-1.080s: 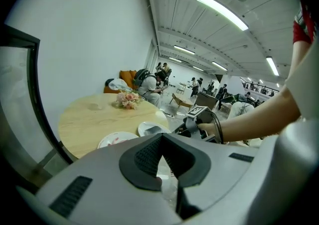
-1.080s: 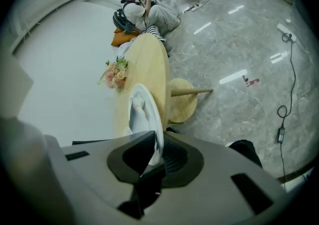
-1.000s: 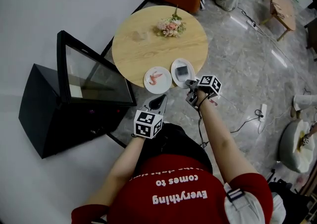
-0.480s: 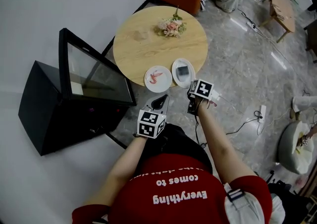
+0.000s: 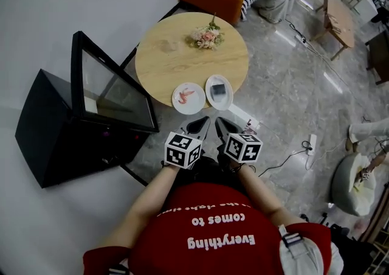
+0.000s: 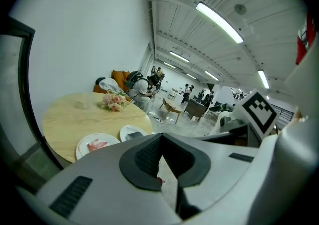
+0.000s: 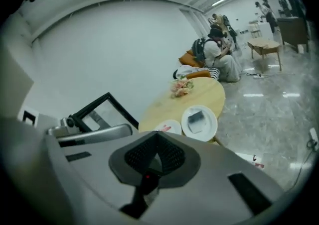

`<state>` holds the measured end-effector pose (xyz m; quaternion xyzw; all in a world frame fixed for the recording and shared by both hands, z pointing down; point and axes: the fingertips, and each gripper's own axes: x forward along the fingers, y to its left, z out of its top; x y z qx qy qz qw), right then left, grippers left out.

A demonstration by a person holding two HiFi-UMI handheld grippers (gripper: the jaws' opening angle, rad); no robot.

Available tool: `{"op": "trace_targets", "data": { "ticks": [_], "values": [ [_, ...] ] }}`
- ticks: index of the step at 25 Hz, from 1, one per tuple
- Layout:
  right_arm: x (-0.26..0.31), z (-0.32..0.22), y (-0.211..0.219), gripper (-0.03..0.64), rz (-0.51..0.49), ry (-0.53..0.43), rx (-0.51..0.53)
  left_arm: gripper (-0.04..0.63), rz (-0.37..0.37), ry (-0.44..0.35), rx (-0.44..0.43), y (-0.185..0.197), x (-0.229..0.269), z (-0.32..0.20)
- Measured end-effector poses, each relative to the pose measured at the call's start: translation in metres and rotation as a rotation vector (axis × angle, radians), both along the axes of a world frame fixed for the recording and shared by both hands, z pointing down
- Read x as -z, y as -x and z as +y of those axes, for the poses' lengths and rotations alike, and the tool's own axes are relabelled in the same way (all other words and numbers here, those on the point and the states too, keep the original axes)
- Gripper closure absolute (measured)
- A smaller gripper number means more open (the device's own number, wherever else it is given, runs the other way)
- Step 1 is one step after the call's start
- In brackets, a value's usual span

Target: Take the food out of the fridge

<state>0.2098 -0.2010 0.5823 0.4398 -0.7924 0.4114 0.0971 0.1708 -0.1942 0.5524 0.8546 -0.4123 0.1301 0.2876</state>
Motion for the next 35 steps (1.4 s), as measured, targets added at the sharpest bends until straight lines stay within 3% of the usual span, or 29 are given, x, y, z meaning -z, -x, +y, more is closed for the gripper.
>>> {"op": "trace_targets", "data": {
  "ticks": [6, 12, 18, 29, 35],
  "values": [
    [0.026, 0.014, 0.024, 0.606, 0.149, -0.145, 0.149, 0.589, 0.049, -0.04, 0.027, 0.013, 0.018, 0.009],
    [0.035, 0.016, 0.057, 0.606, 0.152, -0.174, 0.22, 0.589, 0.043, -0.076, 0.119, 0.049, 0.029, 0.018],
    [0.048, 0.029, 0.116, 0.606, 0.131, -0.215, 0.346, 0.589, 0.036, -0.092, 0.247, 0.107, 0.035, 0.036],
    [0.047, 0.095, 0.285, 0.606, 0.075, -0.262, 0.772, 0.589, -0.01, -0.097, 0.638, 0.26, 0.038, 0.112],
    [0.032, 0.161, 0.354, 0.605, 0.071, -0.219, 1.052, 0.589, -0.009, -0.063, 0.882, 0.324, 0.032, 0.177]
  ]
}}
